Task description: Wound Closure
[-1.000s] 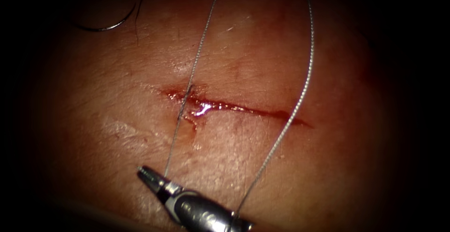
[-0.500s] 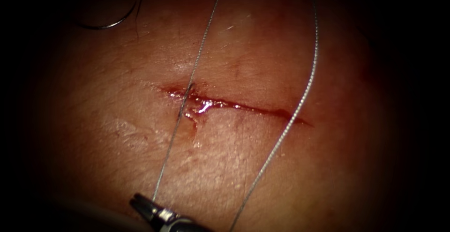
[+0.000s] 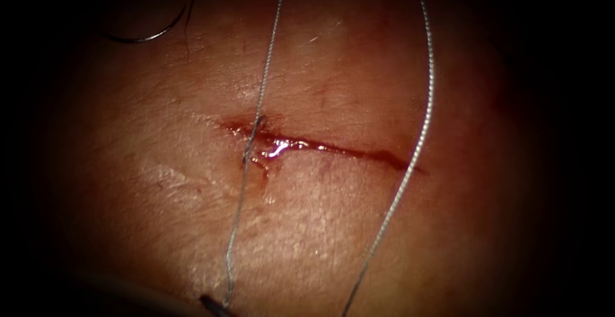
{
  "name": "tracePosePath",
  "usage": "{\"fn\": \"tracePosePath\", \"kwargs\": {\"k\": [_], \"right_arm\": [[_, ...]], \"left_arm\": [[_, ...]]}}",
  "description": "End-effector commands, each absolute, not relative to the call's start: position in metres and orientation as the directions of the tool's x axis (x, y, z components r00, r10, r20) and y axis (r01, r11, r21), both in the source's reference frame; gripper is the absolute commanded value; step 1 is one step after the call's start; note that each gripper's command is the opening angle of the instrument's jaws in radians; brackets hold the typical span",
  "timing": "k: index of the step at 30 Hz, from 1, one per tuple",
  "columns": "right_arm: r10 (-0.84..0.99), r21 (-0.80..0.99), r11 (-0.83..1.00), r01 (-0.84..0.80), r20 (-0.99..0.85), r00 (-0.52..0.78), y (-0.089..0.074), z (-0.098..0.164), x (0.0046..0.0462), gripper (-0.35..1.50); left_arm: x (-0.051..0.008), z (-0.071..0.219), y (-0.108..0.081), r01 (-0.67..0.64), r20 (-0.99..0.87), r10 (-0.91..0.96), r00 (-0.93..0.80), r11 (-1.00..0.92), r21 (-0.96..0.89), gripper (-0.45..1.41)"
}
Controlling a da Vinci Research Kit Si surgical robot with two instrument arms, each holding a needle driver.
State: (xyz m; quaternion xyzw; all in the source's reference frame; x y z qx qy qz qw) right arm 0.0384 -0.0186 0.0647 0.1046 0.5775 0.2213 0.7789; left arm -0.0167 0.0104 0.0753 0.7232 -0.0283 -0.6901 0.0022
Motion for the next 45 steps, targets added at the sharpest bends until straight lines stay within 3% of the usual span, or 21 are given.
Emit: {"fn": "tracePosePath", "kwargs": {"k": [1,11,14,19,27,45], "right_arm": [[0.475,0.433,0.877,-0.208,-0.849,0.233,-0.021,0.064,0.0379,1.46],[0.533,0.537,0.842,-0.056,-0.810,0.245,-0.025,0.059,0.0250,1.46],[0.544,0.551,0.834,-0.040,-0.806,0.233,-0.022,0.058,0.0238,1.31],[0.568,0.554,0.823,-0.124,-0.801,0.190,-0.015,0.060,0.0263,1.38],[0.505,0.489,0.863,-0.128,-0.842,0.187,-0.001,0.068,0.0329,1.41],[0.481,0.490,0.872,-0.016,-0.849,0.219,0.010,0.073,0.0376,1.33]], "left_arm": [[-0.0169,0.075,0.010,-0.037,-0.998,-0.041,0.054,-0.999,0.039,-0.45],[-0.0164,0.072,0.008,-0.047,-0.996,-0.047,0.082,-0.998,0.043,-0.45],[-0.0162,0.072,0.008,-0.058,-0.994,-0.049,0.094,-0.997,0.043,-0.45],[-0.0159,0.071,0.007,-0.074,-0.992,-0.057,0.117,-0.996,0.048,-0.45],[-0.0142,0.068,0.004,-0.069,-0.986,-0.027,0.166,-0.997,0.016,-0.45],[-0.0146,0.064,-0.002,-0.042,-0.977,0.009,0.213,-0.999,-0.018,-0.45]]}}
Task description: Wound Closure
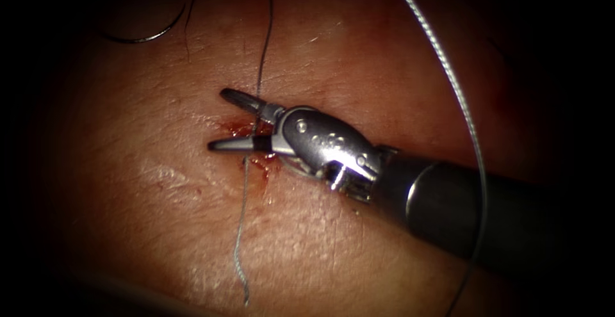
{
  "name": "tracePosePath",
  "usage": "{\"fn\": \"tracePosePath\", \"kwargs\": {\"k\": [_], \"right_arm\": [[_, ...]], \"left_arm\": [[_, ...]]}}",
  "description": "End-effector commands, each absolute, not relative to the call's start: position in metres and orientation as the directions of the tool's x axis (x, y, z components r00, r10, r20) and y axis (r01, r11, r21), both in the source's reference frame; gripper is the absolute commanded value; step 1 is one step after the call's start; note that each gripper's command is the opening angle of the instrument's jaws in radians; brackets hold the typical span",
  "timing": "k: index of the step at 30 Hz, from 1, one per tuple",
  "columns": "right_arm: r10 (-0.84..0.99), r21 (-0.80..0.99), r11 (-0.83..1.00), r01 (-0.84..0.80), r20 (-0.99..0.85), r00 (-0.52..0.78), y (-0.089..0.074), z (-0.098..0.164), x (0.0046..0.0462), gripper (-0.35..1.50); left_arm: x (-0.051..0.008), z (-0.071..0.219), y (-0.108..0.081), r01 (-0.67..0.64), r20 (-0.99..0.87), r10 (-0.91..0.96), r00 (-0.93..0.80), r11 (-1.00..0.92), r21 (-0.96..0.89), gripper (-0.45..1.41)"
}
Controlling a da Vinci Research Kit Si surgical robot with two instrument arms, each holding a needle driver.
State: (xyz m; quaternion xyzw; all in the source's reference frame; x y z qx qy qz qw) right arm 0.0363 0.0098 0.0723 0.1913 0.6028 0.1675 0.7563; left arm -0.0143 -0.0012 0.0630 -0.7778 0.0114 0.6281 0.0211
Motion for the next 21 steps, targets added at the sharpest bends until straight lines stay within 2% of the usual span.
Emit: {"fn": "tracePosePath", "kwargs": {"k": [1,11,16,21], "right_arm": [[0.480,0.490,0.872,-0.012,-0.848,0.224,0.011,0.073,0.0379,1.33],[0.479,0.488,0.872,-0.028,-0.842,0.248,0.015,0.077,0.0400,1.33],[0.480,0.480,0.876,-0.049,-0.855,0.196,0.015,0.076,0.0403,1.33],[0.499,0.494,0.867,-0.071,-0.856,0.138,0.015,0.076,0.0401,1.31]], "left_arm": [[-0.0146,0.063,-0.002,-0.045,-0.977,0.009,0.213,-0.999,-0.019,-0.45],[-0.0138,0.060,-0.011,-0.175,-0.934,0.024,0.356,-0.980,-0.092,-0.45],[-0.0131,0.058,-0.016,0.060,-0.890,0.018,0.455,-0.998,0.010,-0.45],[-0.0129,0.060,-0.021,0.195,-0.855,0.019,0.517,-0.976,0.097,-0.45]]}}
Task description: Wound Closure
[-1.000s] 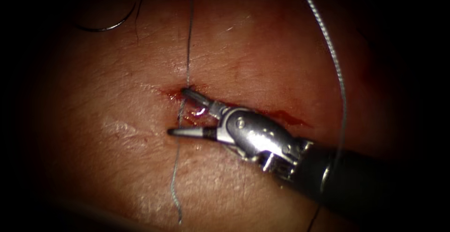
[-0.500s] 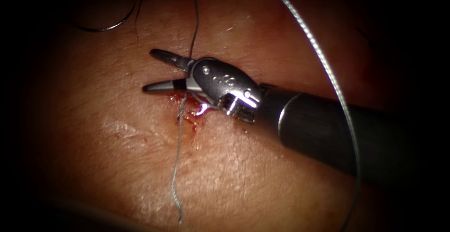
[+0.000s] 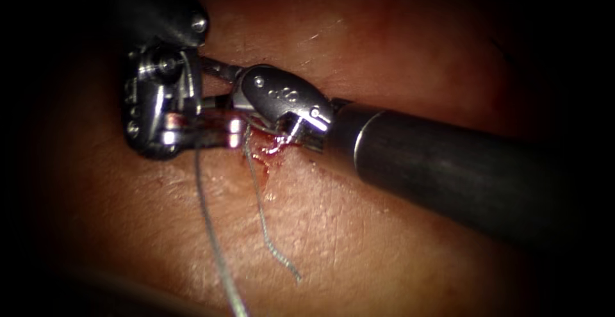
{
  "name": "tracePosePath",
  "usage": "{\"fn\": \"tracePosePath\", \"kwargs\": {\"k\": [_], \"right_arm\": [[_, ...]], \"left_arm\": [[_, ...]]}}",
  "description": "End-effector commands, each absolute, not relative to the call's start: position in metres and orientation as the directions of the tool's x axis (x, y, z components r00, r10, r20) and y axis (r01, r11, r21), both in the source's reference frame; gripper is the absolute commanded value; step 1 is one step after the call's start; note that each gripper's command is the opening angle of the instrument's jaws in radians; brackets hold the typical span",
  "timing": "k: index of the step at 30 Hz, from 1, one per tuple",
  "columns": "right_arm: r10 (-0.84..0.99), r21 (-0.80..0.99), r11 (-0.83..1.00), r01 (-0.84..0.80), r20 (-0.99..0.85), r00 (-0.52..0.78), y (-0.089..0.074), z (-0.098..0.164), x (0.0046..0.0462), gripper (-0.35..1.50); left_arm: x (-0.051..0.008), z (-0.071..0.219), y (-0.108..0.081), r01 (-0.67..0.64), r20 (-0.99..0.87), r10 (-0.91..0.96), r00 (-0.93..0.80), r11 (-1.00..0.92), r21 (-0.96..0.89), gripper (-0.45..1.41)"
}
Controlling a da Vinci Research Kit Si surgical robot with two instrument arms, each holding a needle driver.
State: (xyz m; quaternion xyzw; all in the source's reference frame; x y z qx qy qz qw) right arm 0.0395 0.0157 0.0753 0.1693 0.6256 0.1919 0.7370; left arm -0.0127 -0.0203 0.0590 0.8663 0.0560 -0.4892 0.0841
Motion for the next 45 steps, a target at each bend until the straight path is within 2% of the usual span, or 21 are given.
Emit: {"fn": "tracePosePath", "kwargs": {"k": [1,5,9,13,20,30,32,40,45], "right_arm": [[0.499,0.494,0.867,-0.071,-0.856,0.135,0.015,0.075,0.0400,1.31],[0.519,0.515,0.855,-0.067,-0.848,0.105,0.015,0.075,0.0392,1.30],[0.598,0.598,0.801,0.038,-0.802,0.021,0.015,0.075,0.0375,1.06],[0.651,0.647,0.757,0.096,-0.759,-0.025,0.015,0.075,0.0361,0.98],[0.738,0.711,0.674,0.198,-0.655,-0.161,0.014,0.075,0.0363,0.98],[0.799,0.735,0.600,0.316,-0.535,-0.274,0.013,0.075,0.0365,0.96],[0.825,0.732,0.564,0.383,-0.495,-0.272,0.012,0.075,0.0360,0.96],[0.863,0.759,0.502,0.415,-0.472,-0.180,0.010,0.073,0.0336,0.89],[0.838,0.727,0.513,0.456,-0.540,-0.083,0.009,0.073,0.0333,0.88]], "left_arm": [[-0.0130,0.061,-0.022,0.216,-0.850,0.020,0.527,-0.970,0.111,-0.45],[-0.0133,0.064,-0.025,0.224,-0.852,0.016,0.524,-0.967,0.119,-0.45],[-0.0118,0.068,-0.025,0.234,-0.861,0.016,0.508,-0.965,0.120,-0.45],[-0.0092,0.071,-0.025,0.239,-0.874,0.017,0.486,-0.964,0.114,-0.45],[-0.0069,0.073,-0.024,0.219,-0.888,0.005,0.459,-0.970,0.108,-0.45],[-0.0081,0.074,-0.024,0.214,-0.890,0.015,0.455,-0.972,0.093,-0.45],[-0.0075,0.075,-0.024,0.229,-0.889,0.017,0.457,-0.968,0.099,-0.45],[-0.0054,0.079,-0.024,0.262,-0.895,0.045,0.443,-0.962,0.081,-0.45],[-0.0054,0.080,-0.024,0.294,-0.893,0.077,0.444,-0.954,0.064,-0.45]]}}
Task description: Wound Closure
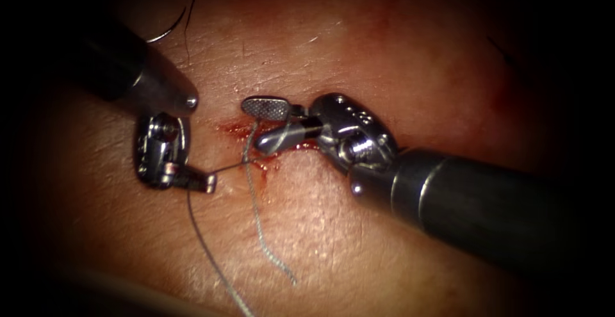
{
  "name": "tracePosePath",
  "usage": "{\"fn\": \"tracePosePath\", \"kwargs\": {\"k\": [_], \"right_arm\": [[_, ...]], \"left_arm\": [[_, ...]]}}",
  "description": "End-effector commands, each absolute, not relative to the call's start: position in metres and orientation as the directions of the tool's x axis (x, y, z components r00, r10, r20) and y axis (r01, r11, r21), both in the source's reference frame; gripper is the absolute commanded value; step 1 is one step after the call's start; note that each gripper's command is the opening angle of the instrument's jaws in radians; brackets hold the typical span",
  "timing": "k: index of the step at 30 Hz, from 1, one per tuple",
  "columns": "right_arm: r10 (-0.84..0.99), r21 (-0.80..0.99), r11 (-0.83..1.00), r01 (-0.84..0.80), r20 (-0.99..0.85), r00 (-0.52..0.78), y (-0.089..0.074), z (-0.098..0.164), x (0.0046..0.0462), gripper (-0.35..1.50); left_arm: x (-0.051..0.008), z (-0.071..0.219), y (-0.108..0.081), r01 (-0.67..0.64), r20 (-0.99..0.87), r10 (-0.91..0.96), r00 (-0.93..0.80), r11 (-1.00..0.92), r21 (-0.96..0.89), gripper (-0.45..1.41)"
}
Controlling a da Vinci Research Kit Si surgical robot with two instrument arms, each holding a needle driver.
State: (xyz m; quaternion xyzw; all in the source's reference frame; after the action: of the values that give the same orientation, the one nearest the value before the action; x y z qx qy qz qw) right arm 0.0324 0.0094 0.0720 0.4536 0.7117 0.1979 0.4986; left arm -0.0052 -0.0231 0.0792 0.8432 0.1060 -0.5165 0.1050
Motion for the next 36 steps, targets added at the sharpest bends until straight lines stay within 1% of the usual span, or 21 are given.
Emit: {"fn": "tracePosePath", "kwargs": {"k": [1,3,8,13,15,16,18,19,24,28,29,30,32,36], "right_arm": [[0.820,0.710,0.523,0.472,-0.569,-0.052,0.0082,0.0726,0.0335,0.88],[0.772,0.668,0.542,0.511,-0.636,0.013,0.0074,0.0730,0.0341,0.93],[0.710,0.614,0.567,0.549,-0.702,0.052,0.0071,0.0740,0.0351,0.93],[0.661,0.548,0.622,0.559,-0.750,-0.001,0.0079,0.0745,0.0369,0.93],[0.653,0.535,0.633,0.559,-0.757,-0.014,0.0083,0.0745,0.0373,0.89],[0.643,0.522,0.643,0.560,-0.765,-0.025,0.0085,0.0745,0.0376,0.86],[0.617,0.490,0.665,0.563,-0.785,-0.046,0.0088,0.0742,0.0378,0.69],[0.610,0.484,0.666,0.568,-0.791,-0.043,0.0091,0.0740,0.0378,0.68],[0.603,0.470,0.688,0.553,-0.794,-0.076,0.0111,0.0716,0.0373,0.66],[0.603,0.467,0.683,0.561,-0.794,-0.073,0.0100,0.0707,0.0372,0.64],[0.600,0.463,0.687,0.560,-0.796,-0.078,0.0098,0.0707,0.0371,0.44],[0.596,0.458,0.690,0.561,-0.799,-0.080,0.0096,0.0708,0.0369,0.34],[0.539,0.392,0.720,0.573,-0.836,-0.106,0.0090,0.0712,0.0368,0.31],[0.466,0.320,0.716,0.620,-0.881,-0.084,0.0082,0.0719,0.0363,0.19]], "left_arm": [[-0.0056,0.0797,-0.0240,0.290,-0.893,0.075,0.444,-0.955,0.064,-0.45],[-0.0066,0.0794,-0.0239,0.292,-0.890,0.083,0.449,-0.955,0.058,-0.45],[-0.0082,0.0789,-0.0240,0.256,-0.893,0.092,0.441,-0.966,0.028,-0.45],[-0.0089,0.0793,-0.0241,0.236,-0.896,0.104,0.432,-0.972,0.000,-0.45],[-0.0090,0.0796,-0.0240,0.238,-0.896,0.109,0.431,-0.971,-0.003,-0.45],[-0.0090,0.0797,-0.0240,0.241,-0.895,0.114,0.431,-0.970,-0.007,-0.45],[-0.0091,0.0800,-0.0240,0.240,-0.896,0.119,0.429,-0.971,-0.014,-0.45],[-0.0090,0.0802,-0.0241,0.236,-0.897,0.119,0.427,-0.972,-0.017,-0.45],[-0.0080,0.0813,-0.0244,0.244,-0.899,0.130,0.419,-0.969,-0.027,-0.45],[-0.0074,0.0813,-0.0240,0.263,-0.897,0.134,0.421,-0.965,-0.021,-0.45],[-0.0073,0.0813,-0.0240,0.265,-0.897,0.135,0.421,-0.964,-0.020,-0.45],[-0.0072,0.0814,-0.0239,0.270,-0.896,0.135,0.422,-0.963,-0.018,-0.45],[-0.0069,0.0814,-0.0237,0.280,-0.895,0.137,0.424,-0.960,-0.014,-0.45],[-0.0068,0.0811,-0.0236,0.277,-0.896,0.142,0.421,-0.961,-0.022,-0.45]]}}
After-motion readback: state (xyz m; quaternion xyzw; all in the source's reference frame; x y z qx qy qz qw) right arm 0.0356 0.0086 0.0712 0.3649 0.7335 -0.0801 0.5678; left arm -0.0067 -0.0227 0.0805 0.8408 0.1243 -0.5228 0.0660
